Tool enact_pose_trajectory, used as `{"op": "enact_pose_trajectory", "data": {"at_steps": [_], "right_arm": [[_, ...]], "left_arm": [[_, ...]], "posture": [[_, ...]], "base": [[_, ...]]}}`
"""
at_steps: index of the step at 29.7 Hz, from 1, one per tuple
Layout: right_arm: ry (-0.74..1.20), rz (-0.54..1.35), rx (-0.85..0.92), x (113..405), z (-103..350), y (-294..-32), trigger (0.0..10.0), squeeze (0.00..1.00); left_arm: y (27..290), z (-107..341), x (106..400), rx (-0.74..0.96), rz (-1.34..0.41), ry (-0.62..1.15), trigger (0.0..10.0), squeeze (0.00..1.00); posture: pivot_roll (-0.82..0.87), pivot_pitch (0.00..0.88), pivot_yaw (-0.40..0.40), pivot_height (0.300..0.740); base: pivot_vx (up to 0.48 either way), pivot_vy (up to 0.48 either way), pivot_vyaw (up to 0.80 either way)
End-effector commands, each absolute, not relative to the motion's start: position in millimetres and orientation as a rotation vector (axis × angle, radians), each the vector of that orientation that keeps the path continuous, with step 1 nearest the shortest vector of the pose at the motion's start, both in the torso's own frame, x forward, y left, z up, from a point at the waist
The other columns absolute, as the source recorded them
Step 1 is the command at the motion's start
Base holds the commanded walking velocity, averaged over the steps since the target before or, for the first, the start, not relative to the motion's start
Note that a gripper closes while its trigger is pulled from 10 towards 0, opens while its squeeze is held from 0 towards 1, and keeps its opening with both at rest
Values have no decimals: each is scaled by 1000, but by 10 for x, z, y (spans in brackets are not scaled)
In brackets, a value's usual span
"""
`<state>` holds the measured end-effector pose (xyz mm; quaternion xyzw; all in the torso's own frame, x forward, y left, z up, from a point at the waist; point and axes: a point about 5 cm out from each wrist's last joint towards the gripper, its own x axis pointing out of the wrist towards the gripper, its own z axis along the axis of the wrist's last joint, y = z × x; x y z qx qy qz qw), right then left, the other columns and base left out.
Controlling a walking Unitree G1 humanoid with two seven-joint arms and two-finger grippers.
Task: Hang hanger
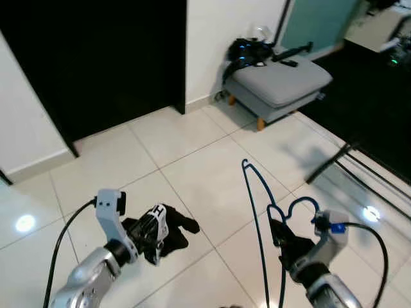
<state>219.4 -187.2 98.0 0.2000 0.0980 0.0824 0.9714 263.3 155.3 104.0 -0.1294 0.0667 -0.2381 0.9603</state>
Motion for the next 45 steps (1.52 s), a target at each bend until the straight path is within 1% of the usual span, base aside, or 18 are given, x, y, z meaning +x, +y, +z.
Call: {"op": "enact_pose_trajectory", "data": {"at_steps": [1,3,4,7,8,9,12,13,18,20,22,27,31,33,37,42,44,45], "right_arm": [[212,165,398,2169,947,-1882,10000,0],[205,228,382,2178,973,-1846,10000,0],[205,228,382,2178,973,-1846,10000,0],[136,382,295,2217,1147,-1823,10000,0],[136,382,295,2217,1147,-1823,10000,0],[117,409,267,2234,1202,-1834,10000,0],[117,409,267,2234,1202,-1834,10000,0],[20,513,194,2310,1508,-1892,10000,0],[-67,630,112,2311,1820,-1924,10000,0],[-123,747,29,2208,2033,-1930,10000,0],[-135,804,-13,2135,2110,-1935,10000,0],[-135,850,-53,2065,2163,-1947,10000,0],[-127,901,-130,1970,2262,-1951,10000,0],[-115,925,-179,1945,2302,-1900,10000,0],[-106,929,-198,1966,2291,-1859,10000,0],[-49,895,-228,2049,2199,-1834,10000,0],[-49,895,-228,2049,2199,-1834,10000,0],[-29,891,-237,2067,2172,-1823,10000,0]], "left_arm": [[1594,1029,2656,-200,-467,135,10000,0],[1648,1242,2934,-34,-425,40,10000,0],[1648,1242,2934,-34,-425,40,10000,0],[1593,1815,3287,164,-493,-149,10000,0],[1593,1815,3287,164,-493,-149,10000,0],[1578,1962,3342,198,-510,-191,10000,0],[1578,1962,3342,198,-510,-191,10000,0],[1499,2417,3441,313,-581,-331,10000,0],[1415,2746,3466,417,-640,-437,10000,0],[1346,2917,3477,492,-680,-498,10000,0],[1332,2977,3494,520,-678,-520,10000,0],[1342,3025,3520,535,-658,-533,10000,0],[1393,3107,3580,522,-580,-546,10000,0],[1377,3123,3614,460,-543,-528,10000,0],[1320,3093,3632,410,-541,-491,10000,0],[1254,3032,3674,257,-494,-400,10000,0],[1254,3032,3674,257,-494,-400,10000,0],[1226,2992,3686,207,-480,-355,10000,0]], "posture": [[-23,158,-2,740],[-34,135,4,740],[-34,135,4,740],[-40,116,23,740],[-40,116,23,740],[-40,116,23,740],[-40,116,23,740],[-40,94,49,740],[-38,90,52,740],[-39,83,58,740],[-39,83,60,740],[-41,84,63,740],[-46,85,66,740],[-47,85,67,740],[-45,87,67,740],[-43,86,65,740],[-43,86,65,740],[-43,87,64,740]], "base": [[0,0,-800],[0,0,-800],[0,0,-800],[0,0,-800],[0,0,-800],[0,0,-800],[0,0,-800],[0,0,-800],[0,0,-693],[0,0,0],[0,0,0],[0,0,0],[0,0,0],[0,0,0],[0,0,0],[0,0,0],[0,0,0],[0,0,0]]}}
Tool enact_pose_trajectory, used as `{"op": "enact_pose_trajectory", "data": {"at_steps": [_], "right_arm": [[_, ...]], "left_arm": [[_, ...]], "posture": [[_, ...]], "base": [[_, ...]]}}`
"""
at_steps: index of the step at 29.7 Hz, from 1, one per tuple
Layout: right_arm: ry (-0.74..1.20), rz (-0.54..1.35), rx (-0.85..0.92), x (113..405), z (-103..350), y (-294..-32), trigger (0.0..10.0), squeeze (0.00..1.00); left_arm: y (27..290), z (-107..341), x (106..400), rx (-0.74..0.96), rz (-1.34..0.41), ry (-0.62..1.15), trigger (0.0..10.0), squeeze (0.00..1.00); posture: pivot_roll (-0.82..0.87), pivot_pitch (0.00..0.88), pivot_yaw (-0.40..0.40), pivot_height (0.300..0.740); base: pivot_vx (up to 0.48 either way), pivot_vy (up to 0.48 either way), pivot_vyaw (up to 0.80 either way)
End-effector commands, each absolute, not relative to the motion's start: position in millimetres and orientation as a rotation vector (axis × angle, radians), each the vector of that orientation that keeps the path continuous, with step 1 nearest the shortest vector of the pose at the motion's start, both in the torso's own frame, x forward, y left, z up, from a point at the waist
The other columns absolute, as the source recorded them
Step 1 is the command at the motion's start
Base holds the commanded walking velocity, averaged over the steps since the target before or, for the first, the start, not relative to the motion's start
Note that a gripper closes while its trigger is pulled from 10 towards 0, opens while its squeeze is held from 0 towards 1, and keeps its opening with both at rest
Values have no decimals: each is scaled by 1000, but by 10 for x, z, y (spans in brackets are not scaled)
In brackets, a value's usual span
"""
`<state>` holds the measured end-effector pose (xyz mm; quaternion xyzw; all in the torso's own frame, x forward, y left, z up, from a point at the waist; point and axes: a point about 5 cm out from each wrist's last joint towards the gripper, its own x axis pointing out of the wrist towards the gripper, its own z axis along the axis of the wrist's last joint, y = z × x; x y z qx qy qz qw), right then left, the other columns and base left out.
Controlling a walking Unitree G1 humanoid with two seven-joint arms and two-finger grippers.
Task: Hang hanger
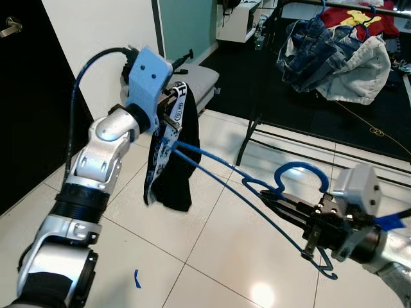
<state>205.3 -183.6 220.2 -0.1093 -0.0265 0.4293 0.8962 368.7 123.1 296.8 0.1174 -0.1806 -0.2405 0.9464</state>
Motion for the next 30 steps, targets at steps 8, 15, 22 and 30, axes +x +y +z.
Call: {"op": "enact_pose_trajectory", "data": {"at_steps": [8,15,22,30], "right_arm": [[32,882,-267,2113,2127,-1811,10000,0],[57,790,-283,2219,2099,-1833,10000,0],[82,679,-260,2372,2047,-1811,10000,0],[100,655,-185,2454,2028,-1729,10000,0]], "left_arm": [[1267,2803,3814,77,-365,-169,10000,0],[1253,2721,3871,-169,-329,-40,10000,0],[1116,2699,3826,-327,-348,39,10000,0],[979,2702,3741,-393,-365,77,10000,0]], "posture": [[-48,88,57,740],[-51,87,60,740],[-54,85,58,740],[-47,91,52,740]], "base": [[0,0,0],[0,0,0],[0,0,0],[0,0,0]]}}
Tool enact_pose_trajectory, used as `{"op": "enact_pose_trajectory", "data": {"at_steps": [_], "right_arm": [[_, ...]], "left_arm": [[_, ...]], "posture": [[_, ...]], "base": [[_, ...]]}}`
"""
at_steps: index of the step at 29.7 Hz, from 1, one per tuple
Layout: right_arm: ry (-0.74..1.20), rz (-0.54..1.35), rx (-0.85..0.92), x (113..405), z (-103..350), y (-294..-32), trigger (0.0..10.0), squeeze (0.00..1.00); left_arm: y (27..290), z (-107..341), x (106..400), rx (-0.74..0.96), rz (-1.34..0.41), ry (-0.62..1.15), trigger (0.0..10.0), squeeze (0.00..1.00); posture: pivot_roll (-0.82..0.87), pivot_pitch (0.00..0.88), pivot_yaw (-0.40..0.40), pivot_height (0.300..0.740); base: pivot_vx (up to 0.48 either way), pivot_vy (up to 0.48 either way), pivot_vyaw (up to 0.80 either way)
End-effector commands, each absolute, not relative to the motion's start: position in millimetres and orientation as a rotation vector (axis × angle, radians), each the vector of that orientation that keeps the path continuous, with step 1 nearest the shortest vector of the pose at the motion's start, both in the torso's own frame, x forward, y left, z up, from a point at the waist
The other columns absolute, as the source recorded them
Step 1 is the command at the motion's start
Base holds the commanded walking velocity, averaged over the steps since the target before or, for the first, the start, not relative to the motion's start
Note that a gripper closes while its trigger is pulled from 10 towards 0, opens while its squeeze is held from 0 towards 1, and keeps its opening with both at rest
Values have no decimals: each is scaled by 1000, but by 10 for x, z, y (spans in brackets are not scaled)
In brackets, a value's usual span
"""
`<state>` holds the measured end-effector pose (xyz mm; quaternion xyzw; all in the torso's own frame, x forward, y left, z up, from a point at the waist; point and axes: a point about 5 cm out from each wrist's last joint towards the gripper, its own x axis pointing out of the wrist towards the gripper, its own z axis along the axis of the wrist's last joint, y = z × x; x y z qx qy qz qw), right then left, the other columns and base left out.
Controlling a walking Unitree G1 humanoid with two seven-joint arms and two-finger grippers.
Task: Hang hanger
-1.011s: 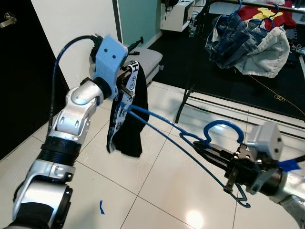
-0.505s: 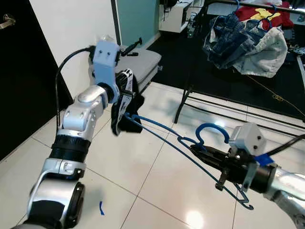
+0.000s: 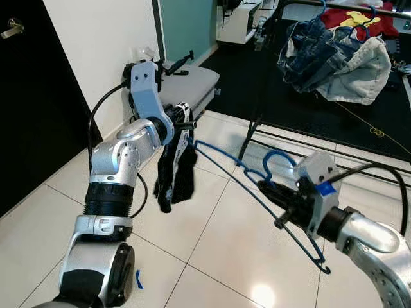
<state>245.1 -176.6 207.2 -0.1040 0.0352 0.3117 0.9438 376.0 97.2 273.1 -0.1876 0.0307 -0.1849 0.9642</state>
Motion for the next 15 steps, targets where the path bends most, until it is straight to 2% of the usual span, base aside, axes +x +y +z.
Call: {"op": "enact_pose_trajectory", "data": {"at_steps": [1,6,15], "right_arm": [[100,655,-185,2454,2028,-1729,10000,0],[130,783,-128,2314,2049,-1638,10000,0],[176,806,-101,2249,2001,-1621,10000,0]], "left_arm": [[979,2702,3741,-393,-365,77,10000,0],[1050,2665,3757,-358,-291,70,10000,0],[1057,2678,3745,-374,-258,63,10000,0]], "posture": [[-47,91,52,740],[-52,100,49,740],[-52,105,53,740]], "base": [[0,0,0],[0,0,0],[0,0,0]]}}
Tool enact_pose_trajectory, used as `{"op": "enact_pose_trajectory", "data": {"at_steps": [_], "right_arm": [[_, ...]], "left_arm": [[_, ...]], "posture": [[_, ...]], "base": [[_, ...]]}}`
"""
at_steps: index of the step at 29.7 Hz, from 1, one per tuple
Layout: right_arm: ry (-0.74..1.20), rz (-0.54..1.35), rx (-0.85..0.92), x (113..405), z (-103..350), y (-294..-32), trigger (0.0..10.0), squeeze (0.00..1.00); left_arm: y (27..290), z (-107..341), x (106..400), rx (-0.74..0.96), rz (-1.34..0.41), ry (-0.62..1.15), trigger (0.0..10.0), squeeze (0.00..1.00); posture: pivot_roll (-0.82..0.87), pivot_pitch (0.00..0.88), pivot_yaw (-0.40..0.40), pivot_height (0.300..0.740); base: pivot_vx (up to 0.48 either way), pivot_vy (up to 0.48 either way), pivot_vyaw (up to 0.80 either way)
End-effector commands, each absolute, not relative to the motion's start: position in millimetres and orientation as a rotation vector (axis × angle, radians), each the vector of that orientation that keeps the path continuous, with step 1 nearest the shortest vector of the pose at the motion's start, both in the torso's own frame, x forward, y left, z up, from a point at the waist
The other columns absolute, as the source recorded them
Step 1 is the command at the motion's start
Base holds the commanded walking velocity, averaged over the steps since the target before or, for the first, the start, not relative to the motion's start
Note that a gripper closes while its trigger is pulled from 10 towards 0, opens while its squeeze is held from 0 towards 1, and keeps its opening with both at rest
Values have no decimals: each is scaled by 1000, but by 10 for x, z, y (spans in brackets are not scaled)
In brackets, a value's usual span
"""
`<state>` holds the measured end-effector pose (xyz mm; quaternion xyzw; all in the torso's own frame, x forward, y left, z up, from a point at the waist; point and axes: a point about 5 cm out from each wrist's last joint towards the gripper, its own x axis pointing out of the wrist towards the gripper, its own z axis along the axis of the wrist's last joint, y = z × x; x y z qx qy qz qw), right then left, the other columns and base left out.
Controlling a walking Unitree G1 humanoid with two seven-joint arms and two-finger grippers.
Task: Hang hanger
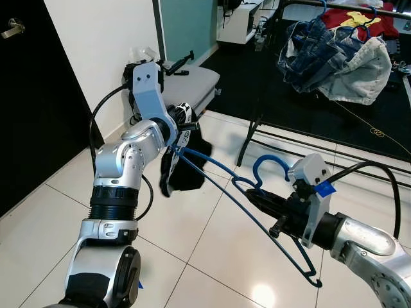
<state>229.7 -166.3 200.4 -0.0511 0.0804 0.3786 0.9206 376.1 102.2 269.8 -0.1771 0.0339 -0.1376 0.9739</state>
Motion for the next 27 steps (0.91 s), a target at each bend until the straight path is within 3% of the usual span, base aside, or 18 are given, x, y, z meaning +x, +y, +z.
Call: {"op": "enact_pose_trajectory", "data": {"at_steps": [1,20,27], "right_arm": [[182,804,-98,2243,1988,-1607,10000,0],[163,696,-41,2493,2001,-1507,10000,0],[179,585,-40,2587,2013,-1608,10000,0]], "left_arm": [[1035,2685,3730,-386,-258,65,10000,0],[818,2730,3593,-458,-288,81,10000,0],[851,2708,3596,-452,-250,80,10000,0]], "posture": [[-50,109,52,740],[-36,114,43,740],[-43,116,47,740]], "base": [[0,0,0],[0,0,0],[0,0,0]]}}
